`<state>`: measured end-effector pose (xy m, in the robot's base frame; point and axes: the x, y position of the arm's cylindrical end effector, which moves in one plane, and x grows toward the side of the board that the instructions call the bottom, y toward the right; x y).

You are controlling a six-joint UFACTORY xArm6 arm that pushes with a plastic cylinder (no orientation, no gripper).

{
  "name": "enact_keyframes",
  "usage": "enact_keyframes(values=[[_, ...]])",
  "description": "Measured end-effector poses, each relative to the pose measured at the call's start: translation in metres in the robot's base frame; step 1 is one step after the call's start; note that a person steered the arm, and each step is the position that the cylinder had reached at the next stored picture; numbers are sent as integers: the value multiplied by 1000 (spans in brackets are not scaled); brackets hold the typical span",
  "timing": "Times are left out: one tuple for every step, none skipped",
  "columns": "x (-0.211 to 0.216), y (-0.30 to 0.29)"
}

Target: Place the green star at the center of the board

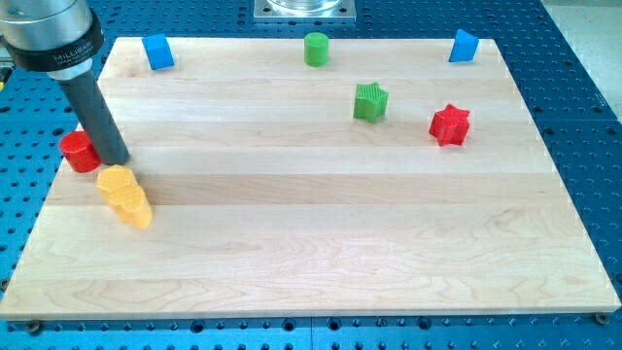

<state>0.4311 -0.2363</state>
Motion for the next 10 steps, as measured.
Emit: enact_keyframes(values=[[5, 0], [2, 44], [-25, 106], [-56, 160], [-89, 208], [-119, 250], [-119, 308], [-123, 340], [-127, 360], [-96, 369]])
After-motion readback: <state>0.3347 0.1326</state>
